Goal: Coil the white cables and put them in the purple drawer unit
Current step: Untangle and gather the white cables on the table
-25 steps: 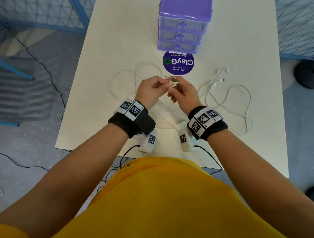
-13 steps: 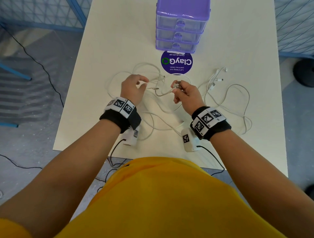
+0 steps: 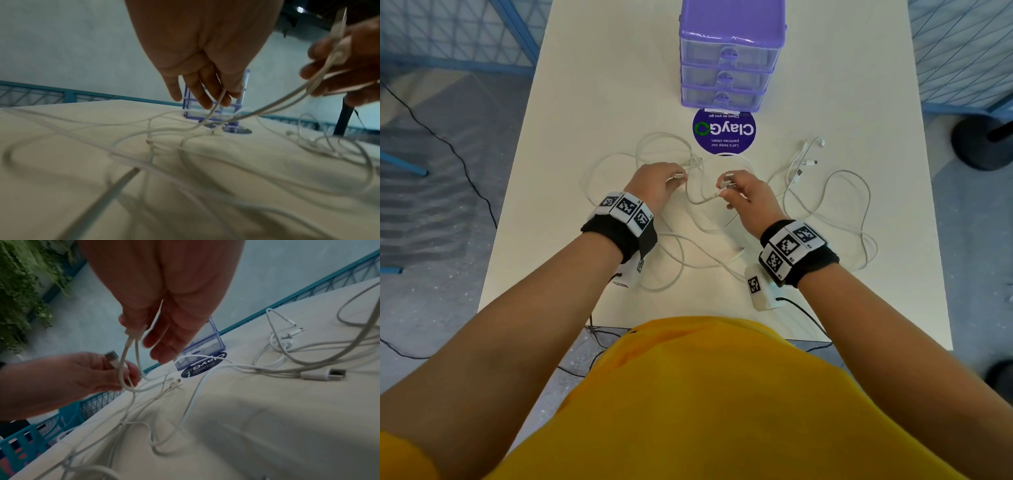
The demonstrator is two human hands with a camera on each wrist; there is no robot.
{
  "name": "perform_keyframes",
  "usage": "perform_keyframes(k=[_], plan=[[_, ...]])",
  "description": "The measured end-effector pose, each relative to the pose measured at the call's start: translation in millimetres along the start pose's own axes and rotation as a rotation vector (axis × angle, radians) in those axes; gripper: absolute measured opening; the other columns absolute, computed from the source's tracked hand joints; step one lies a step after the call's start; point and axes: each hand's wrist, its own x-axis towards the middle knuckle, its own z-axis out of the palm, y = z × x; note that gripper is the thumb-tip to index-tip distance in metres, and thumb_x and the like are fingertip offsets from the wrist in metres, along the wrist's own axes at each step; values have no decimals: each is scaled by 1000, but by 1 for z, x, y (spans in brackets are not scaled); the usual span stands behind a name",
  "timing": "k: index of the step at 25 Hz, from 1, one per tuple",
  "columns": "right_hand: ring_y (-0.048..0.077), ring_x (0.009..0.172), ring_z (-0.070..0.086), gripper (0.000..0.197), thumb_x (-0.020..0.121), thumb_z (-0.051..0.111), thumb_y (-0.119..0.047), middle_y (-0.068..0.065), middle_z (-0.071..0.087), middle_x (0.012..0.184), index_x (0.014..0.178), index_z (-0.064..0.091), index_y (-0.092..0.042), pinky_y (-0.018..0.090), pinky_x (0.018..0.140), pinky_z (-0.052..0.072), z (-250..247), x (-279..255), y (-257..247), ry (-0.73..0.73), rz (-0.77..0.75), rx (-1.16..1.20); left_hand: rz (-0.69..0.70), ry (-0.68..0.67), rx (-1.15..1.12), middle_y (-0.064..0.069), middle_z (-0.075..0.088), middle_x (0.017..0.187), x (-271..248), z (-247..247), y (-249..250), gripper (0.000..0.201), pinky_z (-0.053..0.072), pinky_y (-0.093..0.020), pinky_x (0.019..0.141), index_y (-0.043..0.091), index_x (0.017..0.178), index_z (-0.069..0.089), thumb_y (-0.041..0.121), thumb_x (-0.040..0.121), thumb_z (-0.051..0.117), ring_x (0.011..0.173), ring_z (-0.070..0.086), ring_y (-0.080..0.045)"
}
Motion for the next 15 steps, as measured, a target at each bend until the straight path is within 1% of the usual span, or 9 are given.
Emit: perform_keyframes(k=[2,3,4,6,7,10,11,13,15], plan=[[16,80,56,16,86,51,-6,5,59,92,100,59,-5,8,65,48,0,-2,-2,-13,33,5,45,157,-192,-13,69,108,-7,-4,8,24,36,-3,82,3,104,66,15,91,50,100,62,-21],[14,76,57,17,86,51,-6,6,60,89,100,59,-4,7,64,48,1,-2,-5,-19,35,6,79,191,-253,-9,69,105,-12,-6,16,25,34,2,80,3,104,65,17,92,48,96,61,-15],[10,72,57,17,86,51,-5,6,60,86,101,59,-3,5,63,47,3,-3,-9,-26,20,8,110,184,-301,-6,68,101,-18,-5,24,28,34,3,79,3,105,64,19,93,45,92,60,-10],[8,67,57,17,86,51,-6,7,61,81,100,59,-2,6,61,47,7,-3,-18,-18,-26,18,144,112,-397,0,62,91,-27,2,35,32,38,-2,76,0,105,58,20,94,37,79,56,3],[7,67,57,17,86,52,-7,6,61,79,100,60,-3,7,61,47,9,-3,-22,1,-47,24,142,78,-462,3,59,87,-30,6,37,33,40,-7,75,-2,105,54,21,94,34,74,54,6],[-1,66,51,16,84,55,-5,0,56,81,97,62,1,3,62,41,12,-2,-28,72,-145,14,122,-1,-571,3,57,81,-33,13,36,34,46,-19,80,4,100,53,27,92,29,72,57,5],[-1,68,49,15,83,57,-5,-1,53,83,95,63,2,3,64,40,12,-2,-28,87,-175,7,111,-25,-567,2,56,75,-32,13,35,31,45,-20,77,10,92,54,29,91,29,67,55,4],[-2,66,48,14,81,61,-10,-7,50,78,90,65,0,4,65,39,8,-1,-24,91,-185,1,75,-61,-544,4,48,65,-32,11,37,24,39,-18,66,22,74,50,31,88,33,58,49,3],[-1,66,48,14,81,63,-15,-5,52,72,86,66,-2,6,62,37,3,-2,-21,84,-146,-19,59,-95,-516,7,45,64,-31,8,40,21,37,-17,62,25,69,49,30,88,40,54,47,6]])
